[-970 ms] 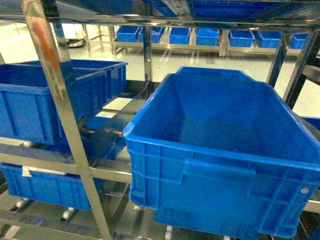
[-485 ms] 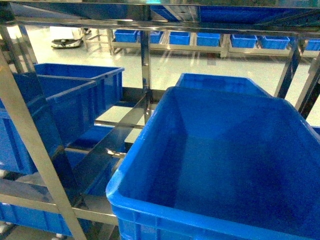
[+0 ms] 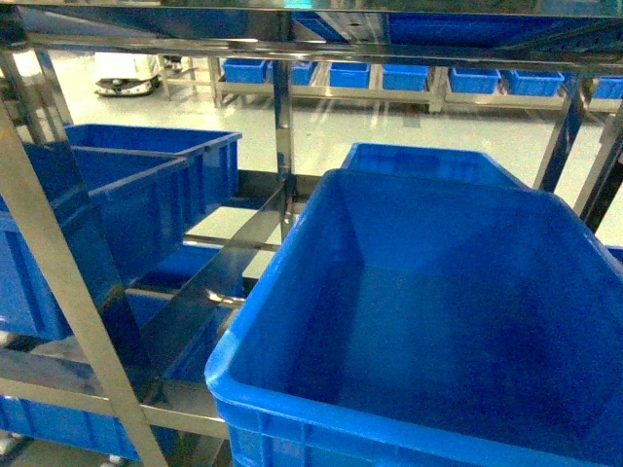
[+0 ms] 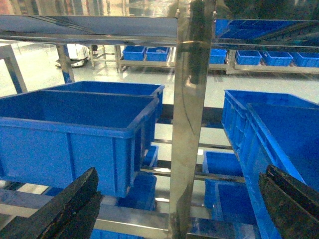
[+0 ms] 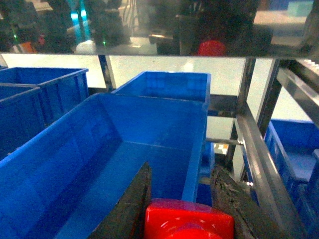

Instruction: Pick red block from blue box to shelf

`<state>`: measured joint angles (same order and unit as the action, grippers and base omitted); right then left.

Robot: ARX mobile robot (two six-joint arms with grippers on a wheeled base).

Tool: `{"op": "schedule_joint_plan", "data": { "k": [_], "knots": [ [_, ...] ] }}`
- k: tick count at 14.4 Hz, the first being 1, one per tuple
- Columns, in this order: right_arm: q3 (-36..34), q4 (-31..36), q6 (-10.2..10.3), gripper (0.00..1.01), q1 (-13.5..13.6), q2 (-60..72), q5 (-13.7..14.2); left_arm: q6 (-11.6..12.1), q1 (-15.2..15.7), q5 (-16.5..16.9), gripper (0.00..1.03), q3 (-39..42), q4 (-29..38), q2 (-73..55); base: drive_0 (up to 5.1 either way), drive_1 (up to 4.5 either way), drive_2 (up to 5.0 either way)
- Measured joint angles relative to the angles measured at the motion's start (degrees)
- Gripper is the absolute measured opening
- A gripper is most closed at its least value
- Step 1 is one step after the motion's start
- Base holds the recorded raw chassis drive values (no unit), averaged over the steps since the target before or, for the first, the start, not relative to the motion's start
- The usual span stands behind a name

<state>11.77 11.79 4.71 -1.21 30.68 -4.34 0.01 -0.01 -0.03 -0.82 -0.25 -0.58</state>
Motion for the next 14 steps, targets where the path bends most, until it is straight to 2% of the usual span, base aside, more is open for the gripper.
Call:
{"op": "schedule_joint_plan", "data": {
  "k": [3, 6, 8, 10, 11, 13, 14],
  "knots": [
    [0.0, -3.1, 1.4, 0.28, -0.3, 0.8, -1.6, 0.0, 0.0, 0.0, 0.98, 0.0, 0.0, 0.0, 0.0, 0.00, 0.0],
    [-0.1, -3.9, 2.9, 0.28, 0.7, 3.2, -1.2, 0.0, 0.0, 0.0, 0.98, 0.0, 0.0, 0.0, 0.0, 0.00, 0.0],
    [0.0, -0.9, 5.2, 0.28, 6.4, 7.9, 0.2, 0.0, 0.0, 0.0, 0.98, 0.0, 0.0, 0.0, 0.0, 0.00, 0.0],
    [1.7, 5.0, 8.3, 0.28, 13.0, 16.5, 1.8, 0.0, 0.0, 0.0, 0.98, 0.0, 0.0, 0.0, 0.0, 0.00, 0.0],
    [2.3, 9.0, 9.2, 0.28, 16.3, 22.6, 2.4, 0.0, 0.0, 0.0, 0.98, 0.0, 0.0, 0.0, 0.0, 0.00, 0.0],
    [5.1, 18.8, 9.5, 0.28, 21.1, 37.1, 4.5, 0.0, 0.0, 0.0, 0.98, 0.0, 0.0, 0.0, 0.0, 0.00, 0.0],
    [7.4, 22.9, 9.3, 0.28, 22.6, 43.3, 6.3, 0.0, 0.0, 0.0, 0.98, 0.0, 0.0, 0.0, 0.0, 0.00, 0.0]
  ]
}}
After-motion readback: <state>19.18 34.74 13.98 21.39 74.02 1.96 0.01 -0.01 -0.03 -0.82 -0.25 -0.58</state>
